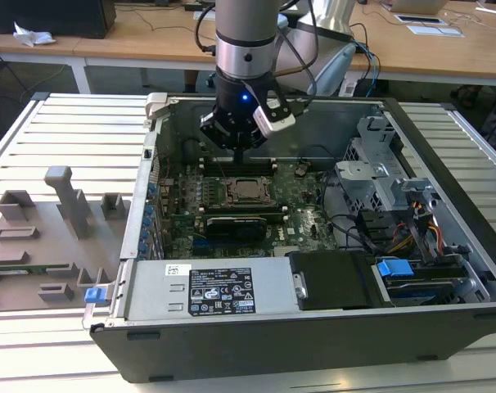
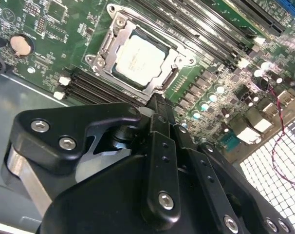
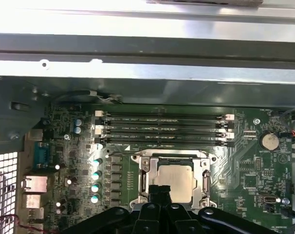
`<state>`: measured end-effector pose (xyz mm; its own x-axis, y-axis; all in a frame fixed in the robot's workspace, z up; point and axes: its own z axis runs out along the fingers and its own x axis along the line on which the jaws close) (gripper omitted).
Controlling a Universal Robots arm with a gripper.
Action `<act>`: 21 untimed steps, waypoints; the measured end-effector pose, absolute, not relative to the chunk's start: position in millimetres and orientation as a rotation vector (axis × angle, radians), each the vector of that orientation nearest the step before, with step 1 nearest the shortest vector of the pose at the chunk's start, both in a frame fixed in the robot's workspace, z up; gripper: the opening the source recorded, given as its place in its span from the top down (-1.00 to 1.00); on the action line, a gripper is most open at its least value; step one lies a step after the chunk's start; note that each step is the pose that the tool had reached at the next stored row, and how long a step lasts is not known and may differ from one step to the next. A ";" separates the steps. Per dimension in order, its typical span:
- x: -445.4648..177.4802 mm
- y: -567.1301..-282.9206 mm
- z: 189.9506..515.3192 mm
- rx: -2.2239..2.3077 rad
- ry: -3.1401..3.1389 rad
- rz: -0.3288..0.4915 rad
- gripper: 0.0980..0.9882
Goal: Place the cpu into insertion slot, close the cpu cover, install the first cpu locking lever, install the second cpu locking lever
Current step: 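Install the first cpu locking lever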
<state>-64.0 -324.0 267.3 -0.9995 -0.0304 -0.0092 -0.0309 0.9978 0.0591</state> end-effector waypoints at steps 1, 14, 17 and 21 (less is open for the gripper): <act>-66.3 -324.0 267.3 -0.048 3.131 0.093 0.97; -81.9 -324.0 267.3 -0.048 3.132 0.093 0.97; -84.9 -324.0 267.3 -0.048 3.132 0.093 0.97; -88.2 -324.0 267.3 -0.048 3.132 0.093 0.97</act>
